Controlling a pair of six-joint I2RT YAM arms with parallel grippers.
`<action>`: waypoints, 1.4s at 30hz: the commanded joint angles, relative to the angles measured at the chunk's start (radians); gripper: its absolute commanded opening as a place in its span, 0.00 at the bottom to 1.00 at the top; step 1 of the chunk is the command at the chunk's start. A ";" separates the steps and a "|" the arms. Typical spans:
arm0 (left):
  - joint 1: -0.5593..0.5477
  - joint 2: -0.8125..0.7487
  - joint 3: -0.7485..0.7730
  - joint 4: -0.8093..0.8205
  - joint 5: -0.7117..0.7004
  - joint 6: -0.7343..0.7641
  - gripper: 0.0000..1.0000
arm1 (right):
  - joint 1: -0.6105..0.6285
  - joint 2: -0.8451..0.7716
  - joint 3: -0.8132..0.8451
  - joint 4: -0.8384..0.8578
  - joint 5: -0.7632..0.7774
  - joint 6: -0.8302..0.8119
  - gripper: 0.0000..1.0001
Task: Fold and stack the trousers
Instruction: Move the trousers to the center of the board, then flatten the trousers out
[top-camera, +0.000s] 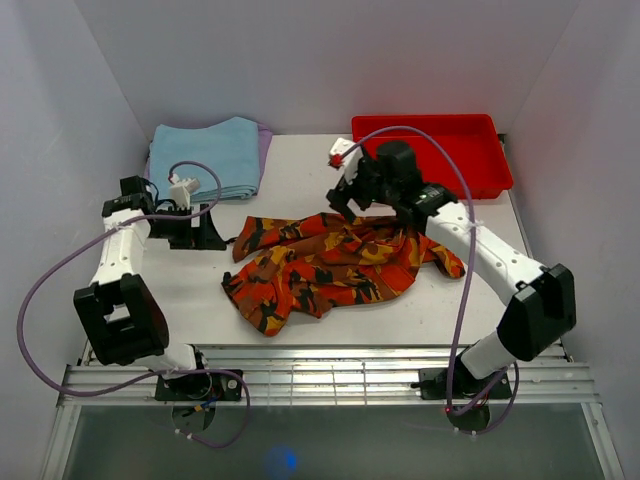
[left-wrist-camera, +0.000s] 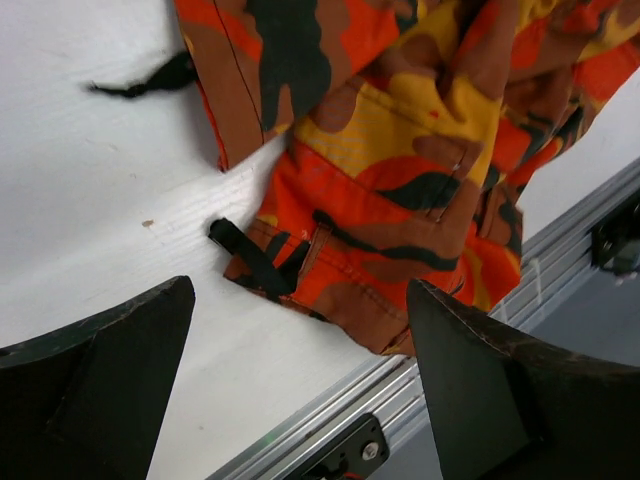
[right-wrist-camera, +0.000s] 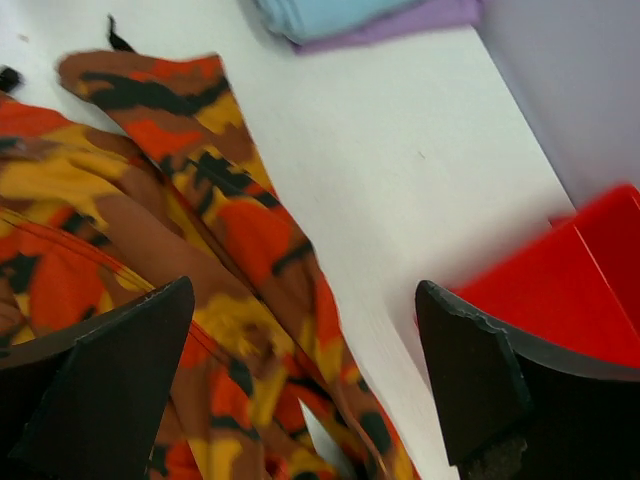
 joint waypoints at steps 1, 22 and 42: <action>-0.053 0.032 -0.054 -0.088 -0.008 0.190 0.98 | -0.132 -0.083 -0.085 -0.146 0.002 0.006 0.95; -0.125 0.209 -0.189 0.088 -0.096 -0.060 0.89 | -0.012 0.506 0.538 -0.324 -0.228 -0.109 0.94; -0.027 0.249 -0.187 0.105 -0.019 -0.137 0.91 | 0.150 0.827 0.678 -0.205 -0.020 -0.081 0.58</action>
